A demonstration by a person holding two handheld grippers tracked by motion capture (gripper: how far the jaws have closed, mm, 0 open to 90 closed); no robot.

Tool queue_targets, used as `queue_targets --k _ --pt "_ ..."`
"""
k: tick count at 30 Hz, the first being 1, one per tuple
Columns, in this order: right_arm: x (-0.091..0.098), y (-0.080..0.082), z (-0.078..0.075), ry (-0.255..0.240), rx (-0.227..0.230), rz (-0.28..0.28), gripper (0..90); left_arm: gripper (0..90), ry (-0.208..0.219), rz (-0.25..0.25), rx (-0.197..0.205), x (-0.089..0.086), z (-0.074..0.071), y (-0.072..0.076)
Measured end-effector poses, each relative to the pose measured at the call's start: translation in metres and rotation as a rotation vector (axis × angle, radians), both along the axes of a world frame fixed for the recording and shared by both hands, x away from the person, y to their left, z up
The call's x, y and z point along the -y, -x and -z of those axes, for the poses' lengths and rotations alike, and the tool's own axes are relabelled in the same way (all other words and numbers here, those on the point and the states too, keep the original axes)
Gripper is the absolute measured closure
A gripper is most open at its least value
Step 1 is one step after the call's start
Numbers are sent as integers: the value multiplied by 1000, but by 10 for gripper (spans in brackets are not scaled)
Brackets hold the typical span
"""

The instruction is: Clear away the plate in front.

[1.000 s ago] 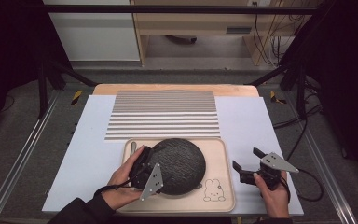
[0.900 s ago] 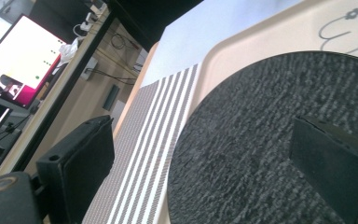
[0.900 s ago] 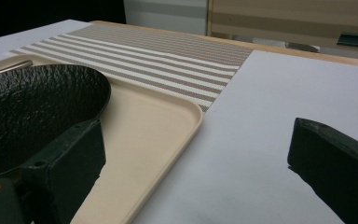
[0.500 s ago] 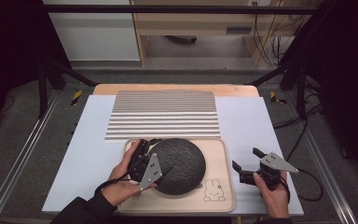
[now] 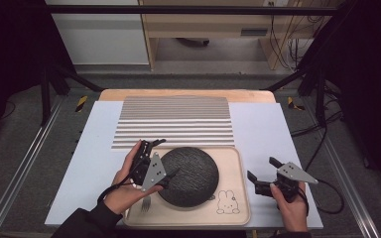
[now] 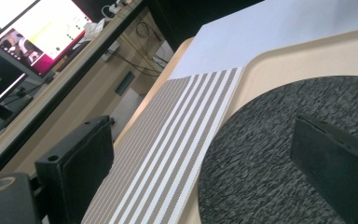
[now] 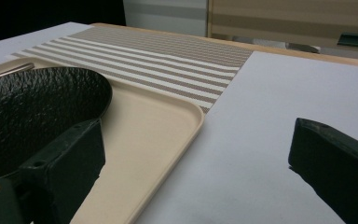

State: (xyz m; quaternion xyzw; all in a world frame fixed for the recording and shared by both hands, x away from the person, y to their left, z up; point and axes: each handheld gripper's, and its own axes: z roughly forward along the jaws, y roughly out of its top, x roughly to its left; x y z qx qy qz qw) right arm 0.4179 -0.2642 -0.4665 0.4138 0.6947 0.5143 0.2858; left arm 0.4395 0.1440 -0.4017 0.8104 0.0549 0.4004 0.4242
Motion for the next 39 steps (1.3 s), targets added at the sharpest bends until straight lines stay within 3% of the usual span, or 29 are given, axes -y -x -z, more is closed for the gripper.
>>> queue_targets --k 8,19,39 --pt "1 0 0 -5 -1 5 36 62 61 -39 -33 -15 -5 -11" --pt "0 -1 0 -3 -3 2 36 53 91 -98 -49 -40 -14 -18" --pt "1 -1 1 -1 -9 9 38 43 132 -225 -75 -91 -16 -27"
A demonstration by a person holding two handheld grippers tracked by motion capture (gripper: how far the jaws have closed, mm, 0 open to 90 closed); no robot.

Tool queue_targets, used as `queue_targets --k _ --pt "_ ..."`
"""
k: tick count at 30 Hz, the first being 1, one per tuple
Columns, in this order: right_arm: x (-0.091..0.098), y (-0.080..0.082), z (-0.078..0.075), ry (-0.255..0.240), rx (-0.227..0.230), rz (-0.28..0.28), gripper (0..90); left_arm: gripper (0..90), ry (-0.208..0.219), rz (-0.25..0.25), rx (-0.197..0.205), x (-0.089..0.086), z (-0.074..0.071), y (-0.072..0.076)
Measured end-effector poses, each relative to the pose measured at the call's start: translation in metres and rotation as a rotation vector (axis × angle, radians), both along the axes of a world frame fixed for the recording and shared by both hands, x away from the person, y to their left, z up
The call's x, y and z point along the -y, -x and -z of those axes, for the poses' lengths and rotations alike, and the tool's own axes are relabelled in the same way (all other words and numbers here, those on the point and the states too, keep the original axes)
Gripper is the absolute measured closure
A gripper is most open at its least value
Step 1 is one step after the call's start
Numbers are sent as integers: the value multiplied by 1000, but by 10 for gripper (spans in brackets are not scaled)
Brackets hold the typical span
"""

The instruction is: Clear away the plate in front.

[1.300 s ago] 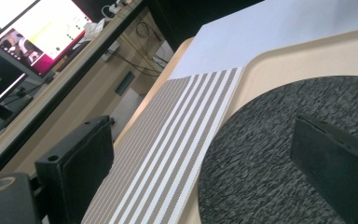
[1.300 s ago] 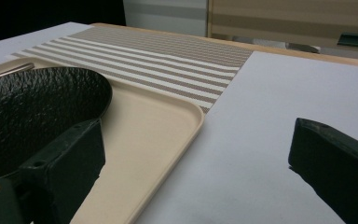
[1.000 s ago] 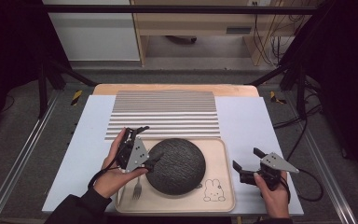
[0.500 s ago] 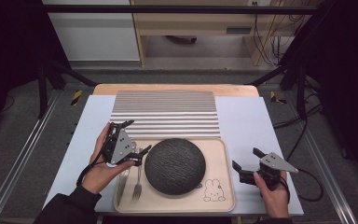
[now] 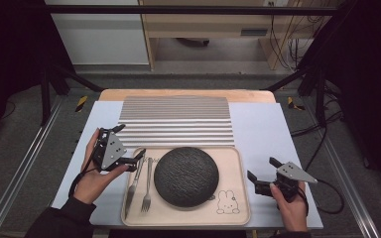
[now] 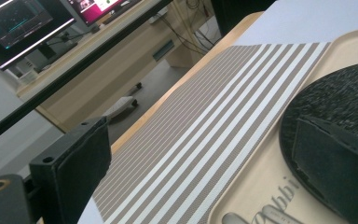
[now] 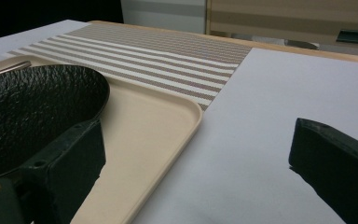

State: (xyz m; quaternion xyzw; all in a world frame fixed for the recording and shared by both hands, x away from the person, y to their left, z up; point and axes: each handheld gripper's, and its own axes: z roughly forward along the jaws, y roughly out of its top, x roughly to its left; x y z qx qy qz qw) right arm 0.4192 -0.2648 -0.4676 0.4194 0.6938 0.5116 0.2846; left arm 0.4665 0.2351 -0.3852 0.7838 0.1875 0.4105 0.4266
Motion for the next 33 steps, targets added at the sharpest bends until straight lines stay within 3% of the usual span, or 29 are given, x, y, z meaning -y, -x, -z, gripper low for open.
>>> queue_targets --k 8,18,23,33 --pt "0 0 0 1 -1 0 37 40 55 -45 -26 -20 -1 -2" --pt "0 0 0 -1 0 0 36 36 97 -90 -27 -41 -3 -2" --pt "0 0 0 1 0 1 37 35 122 -105 -27 -48 -5 -2" --pt "0 0 0 2 -1 0 35 30 132 -113 -24 -52 -5 -1"
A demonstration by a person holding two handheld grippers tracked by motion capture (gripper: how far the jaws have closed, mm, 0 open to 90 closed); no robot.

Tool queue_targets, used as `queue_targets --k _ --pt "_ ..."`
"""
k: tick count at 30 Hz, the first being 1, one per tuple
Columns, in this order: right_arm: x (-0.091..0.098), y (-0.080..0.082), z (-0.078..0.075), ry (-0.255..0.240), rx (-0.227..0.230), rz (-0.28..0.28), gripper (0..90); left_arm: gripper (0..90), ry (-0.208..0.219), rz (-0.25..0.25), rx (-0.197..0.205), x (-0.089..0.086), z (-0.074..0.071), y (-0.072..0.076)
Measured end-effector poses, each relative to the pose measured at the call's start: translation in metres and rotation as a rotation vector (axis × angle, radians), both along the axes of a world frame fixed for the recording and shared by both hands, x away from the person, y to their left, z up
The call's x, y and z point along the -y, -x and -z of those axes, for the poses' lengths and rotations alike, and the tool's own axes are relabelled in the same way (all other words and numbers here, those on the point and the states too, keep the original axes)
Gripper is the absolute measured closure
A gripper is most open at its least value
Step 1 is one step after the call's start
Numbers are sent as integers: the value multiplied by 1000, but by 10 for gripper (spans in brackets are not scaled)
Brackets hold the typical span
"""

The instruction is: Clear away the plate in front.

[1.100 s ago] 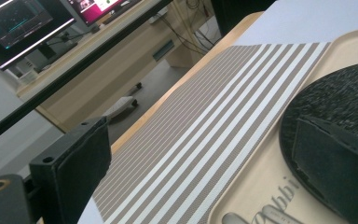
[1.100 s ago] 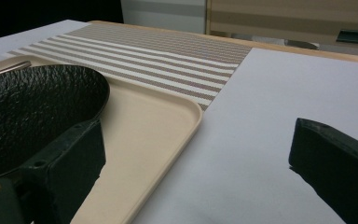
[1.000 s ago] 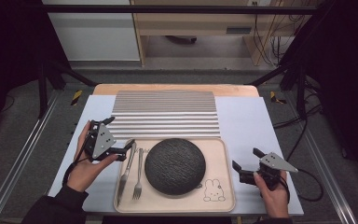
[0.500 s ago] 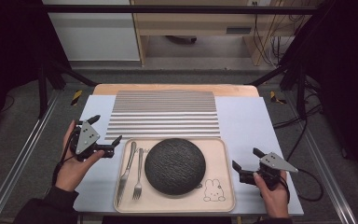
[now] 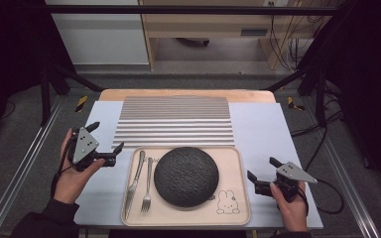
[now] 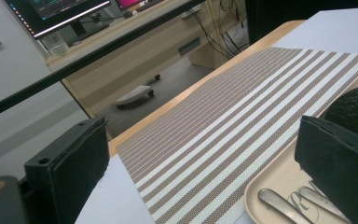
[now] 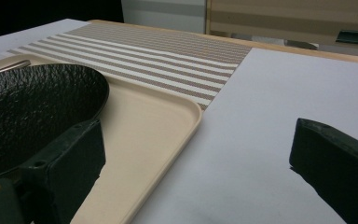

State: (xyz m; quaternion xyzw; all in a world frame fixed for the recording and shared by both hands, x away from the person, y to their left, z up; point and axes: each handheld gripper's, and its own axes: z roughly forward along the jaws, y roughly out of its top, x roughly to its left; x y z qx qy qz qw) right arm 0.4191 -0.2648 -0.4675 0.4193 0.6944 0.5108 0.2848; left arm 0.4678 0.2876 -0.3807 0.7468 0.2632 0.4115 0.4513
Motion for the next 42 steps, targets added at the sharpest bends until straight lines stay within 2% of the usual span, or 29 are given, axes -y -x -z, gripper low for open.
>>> queue_targets --k 10,16,21,24,36,42 --pt "0 0 0 -1 -2 3 36 29 56 -11 1 -7 0 2" --pt "0 0 0 -1 -4 4 36 29 139 -5 -23 -16 1 2" --pt "0 0 0 0 -2 4 36 28 163 -19 -3 -22 3 3" --pt "0 0 0 0 -2 3 36 28 198 -29 -12 -26 5 4" --pt "0 0 0 -1 -4 4 36 21 274 -70 -8 -44 13 8" --pt "0 0 0 -3 -5 5 36 18 294 -81 -16 -51 19 10"
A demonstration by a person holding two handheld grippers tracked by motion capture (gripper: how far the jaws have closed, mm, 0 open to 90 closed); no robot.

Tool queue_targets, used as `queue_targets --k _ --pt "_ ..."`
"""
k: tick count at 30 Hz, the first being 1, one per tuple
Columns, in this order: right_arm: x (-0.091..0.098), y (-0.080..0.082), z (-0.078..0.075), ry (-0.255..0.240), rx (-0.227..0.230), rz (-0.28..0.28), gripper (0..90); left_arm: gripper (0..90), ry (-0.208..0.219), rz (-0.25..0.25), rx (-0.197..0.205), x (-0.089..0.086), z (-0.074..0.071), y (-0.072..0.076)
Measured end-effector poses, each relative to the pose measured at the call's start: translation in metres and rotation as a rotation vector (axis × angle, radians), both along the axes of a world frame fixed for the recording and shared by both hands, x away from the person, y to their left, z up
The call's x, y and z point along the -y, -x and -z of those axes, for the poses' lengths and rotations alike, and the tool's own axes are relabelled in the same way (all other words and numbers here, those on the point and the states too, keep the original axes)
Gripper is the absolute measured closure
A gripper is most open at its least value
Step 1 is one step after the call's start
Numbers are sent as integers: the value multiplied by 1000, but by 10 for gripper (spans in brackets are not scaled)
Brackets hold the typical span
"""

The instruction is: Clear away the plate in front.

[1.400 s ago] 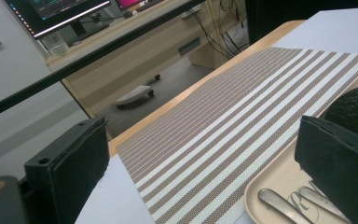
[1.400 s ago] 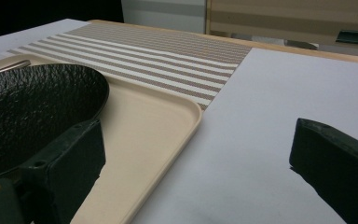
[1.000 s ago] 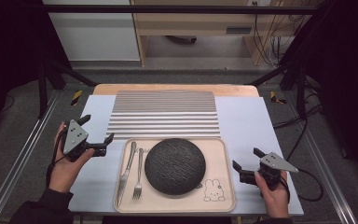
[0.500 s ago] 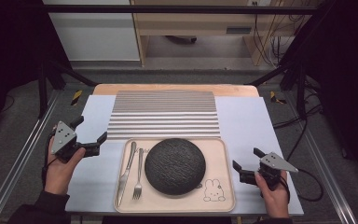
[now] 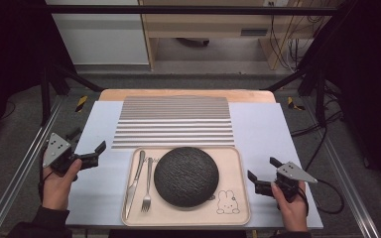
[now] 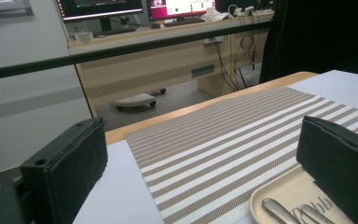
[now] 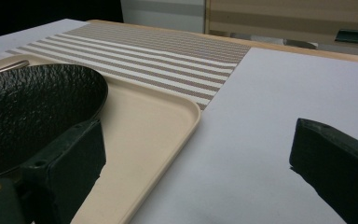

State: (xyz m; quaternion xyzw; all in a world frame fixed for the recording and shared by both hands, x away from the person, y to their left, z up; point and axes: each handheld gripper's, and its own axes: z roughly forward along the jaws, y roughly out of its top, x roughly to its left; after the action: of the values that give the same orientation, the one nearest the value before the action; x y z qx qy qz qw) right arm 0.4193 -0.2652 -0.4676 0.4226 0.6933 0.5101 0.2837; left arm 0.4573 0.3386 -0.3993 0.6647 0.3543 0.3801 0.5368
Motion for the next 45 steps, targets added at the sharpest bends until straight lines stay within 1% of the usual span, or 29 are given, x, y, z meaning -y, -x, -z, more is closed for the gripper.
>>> queue_targets --k 11,30,37,42,44,45 --pt "0 0 0 0 2 0 36 18 14 -23 -23 -10 15 3" --pt "0 0 0 2 3 -1 36 18 0 -34 -44 -22 40 9" --pt "0 0 0 3 2 -1 36 19 -12 -21 -41 -20 45 11" --pt "0 0 0 3 3 -1 36 19 -20 0 -30 -17 48 12" --pt "0 0 0 2 3 -2 36 19 -5 16 -30 -16 49 13" --pt "0 0 0 3 4 -2 36 19 -7 17 -29 -15 50 13"
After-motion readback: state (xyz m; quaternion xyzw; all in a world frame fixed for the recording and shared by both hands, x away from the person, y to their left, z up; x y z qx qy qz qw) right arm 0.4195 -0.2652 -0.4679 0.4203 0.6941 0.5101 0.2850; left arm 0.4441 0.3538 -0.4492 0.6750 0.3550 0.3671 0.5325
